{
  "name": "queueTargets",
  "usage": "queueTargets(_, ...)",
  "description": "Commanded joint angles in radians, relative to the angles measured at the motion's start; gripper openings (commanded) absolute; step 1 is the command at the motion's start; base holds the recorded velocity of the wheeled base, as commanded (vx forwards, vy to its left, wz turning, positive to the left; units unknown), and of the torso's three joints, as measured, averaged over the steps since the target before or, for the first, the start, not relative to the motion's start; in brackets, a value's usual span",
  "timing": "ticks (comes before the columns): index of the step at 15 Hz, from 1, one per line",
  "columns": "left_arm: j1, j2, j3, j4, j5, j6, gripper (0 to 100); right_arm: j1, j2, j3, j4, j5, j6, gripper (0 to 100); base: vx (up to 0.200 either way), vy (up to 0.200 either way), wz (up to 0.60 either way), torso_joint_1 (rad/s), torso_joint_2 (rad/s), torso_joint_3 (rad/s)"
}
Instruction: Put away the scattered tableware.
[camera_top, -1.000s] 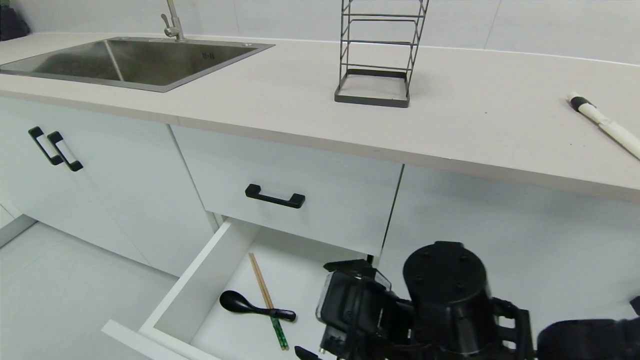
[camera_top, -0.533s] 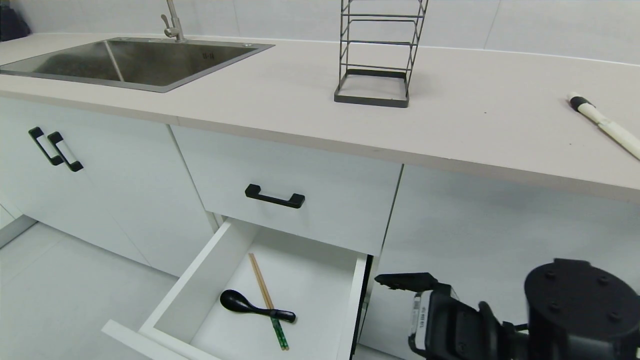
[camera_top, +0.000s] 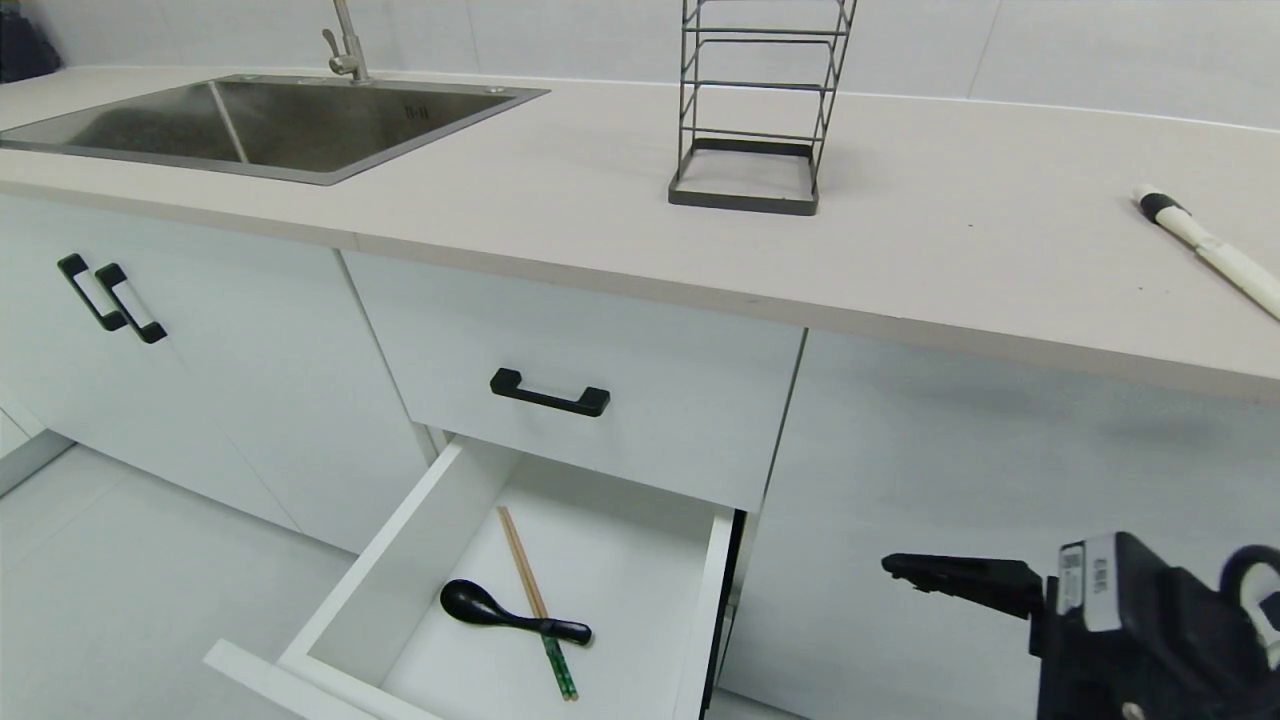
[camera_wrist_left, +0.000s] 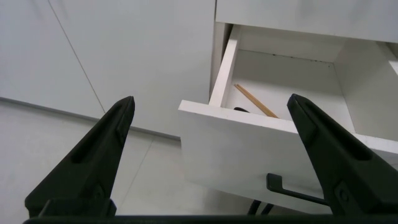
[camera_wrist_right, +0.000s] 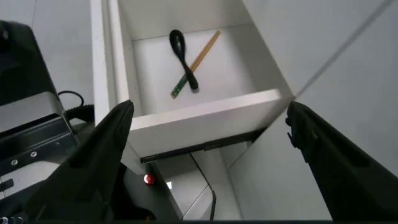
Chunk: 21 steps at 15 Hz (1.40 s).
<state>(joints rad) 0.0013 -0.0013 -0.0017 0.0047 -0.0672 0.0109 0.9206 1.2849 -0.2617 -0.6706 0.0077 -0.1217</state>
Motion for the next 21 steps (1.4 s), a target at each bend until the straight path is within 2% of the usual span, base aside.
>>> queueTargets(1,0.000,0.001,0.000,0.000,0.000,0.000,100,-0.054,-0.144,0.091,0.031,0.000,0.031,100,0.000,0.000,0.00,0.000,0.00,0.000)
queueTargets(5,0.000,0.001,0.000,0.000,0.000,0.000,100,-0.120,-0.378,0.194,0.121,-0.005,0.039,100,0.000,0.000,0.00,0.000,0.00,0.000)
queueTargets(7,0.000,0.001,0.000,0.000,0.000,0.000,100,-0.189,-0.588,0.262,0.221,-0.005,0.053,100,0.000,0.000,0.00,0.000,0.00,0.000)
queueTargets(8,0.000,0.001,0.000,0.000,0.000,0.000,100,-0.217,-0.699,0.262,0.315,-0.005,0.059,100,0.000,0.000,0.00,0.000,0.00,0.000)
queueTargets(9,0.000,0.001,0.000,0.000,0.000,0.000,100,-0.227,-0.723,0.262,0.336,-0.003,0.063,100,0.000,0.000,0.00,0.000,0.00,0.000)
queueTargets(10,0.000,0.001,0.000,0.000,0.000,0.000,100,-0.318,-0.828,0.262,0.405,-0.003,0.094,100,0.000,0.000,0.00,0.000,0.00,0.000)
queueTargets(13,0.000,0.001,0.000,0.000,0.000,0.000,100,-0.710,-0.944,0.260,0.416,0.017,0.136,100,0.000,0.000,0.00,0.000,0.00,0.000)
queueTargets(14,0.000,0.001,0.000,0.000,0.000,0.000,100,-0.783,-0.981,0.260,0.422,0.060,0.146,100,0.000,0.000,0.00,0.000,0.00,0.000)
queueTargets(18,-0.001,0.001,0.000,0.000,0.000,0.006,100,-0.849,-1.217,0.262,0.513,0.068,0.175,100,0.000,0.000,0.00,0.000,0.00,0.000)
queueTargets(19,0.000,0.001,0.000,-0.002,0.000,0.015,100,-0.849,-1.207,0.262,0.499,0.066,0.182,100,0.000,0.000,0.00,0.000,0.00,0.000)
queueTargets(20,0.000,0.001,0.000,-0.011,0.004,0.041,100,-0.849,-1.204,0.262,0.502,0.069,0.182,100,0.000,0.000,0.00,0.000,0.00,0.000)
queueTargets(21,0.000,0.001,0.000,-0.029,0.004,0.047,100,-0.849,-1.205,0.262,0.522,0.083,0.178,100,0.000,0.000,0.00,0.000,0.00,0.000)
